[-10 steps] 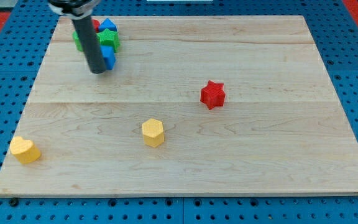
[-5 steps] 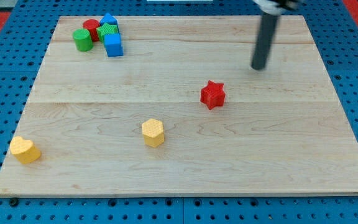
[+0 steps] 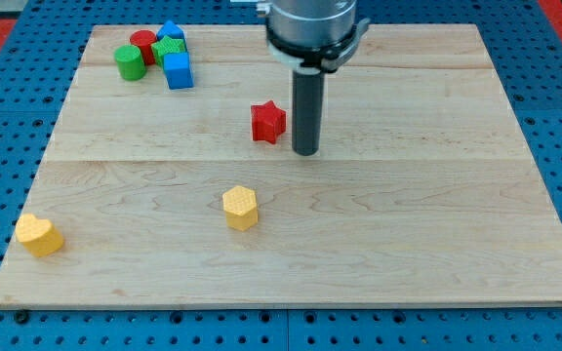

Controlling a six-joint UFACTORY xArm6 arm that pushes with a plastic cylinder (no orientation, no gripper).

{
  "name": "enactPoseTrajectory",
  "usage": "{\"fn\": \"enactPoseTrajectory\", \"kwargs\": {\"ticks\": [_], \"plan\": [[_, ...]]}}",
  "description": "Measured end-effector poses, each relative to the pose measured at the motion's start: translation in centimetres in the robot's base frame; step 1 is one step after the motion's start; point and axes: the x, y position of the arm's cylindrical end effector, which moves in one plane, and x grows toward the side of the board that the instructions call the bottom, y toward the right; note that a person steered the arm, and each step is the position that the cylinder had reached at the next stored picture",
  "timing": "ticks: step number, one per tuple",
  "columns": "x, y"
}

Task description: Slide the red star into the group of blocks

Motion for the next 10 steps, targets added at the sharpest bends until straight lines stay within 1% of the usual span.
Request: {"fn": "enactPoseTrajectory", "kwargs": {"ticks": [1, 2, 3, 4, 5, 7, 8, 9, 10], "plan": [[-1.9, -4.2], [-3.3, -13.1], [-5.7, -12.8], [-4.9, -6.3], [-7.6, -3.4], [-7.6, -15.3], [-7.6, -19.0], [-8.8, -19.3], [-6.1, -7.6]]}}
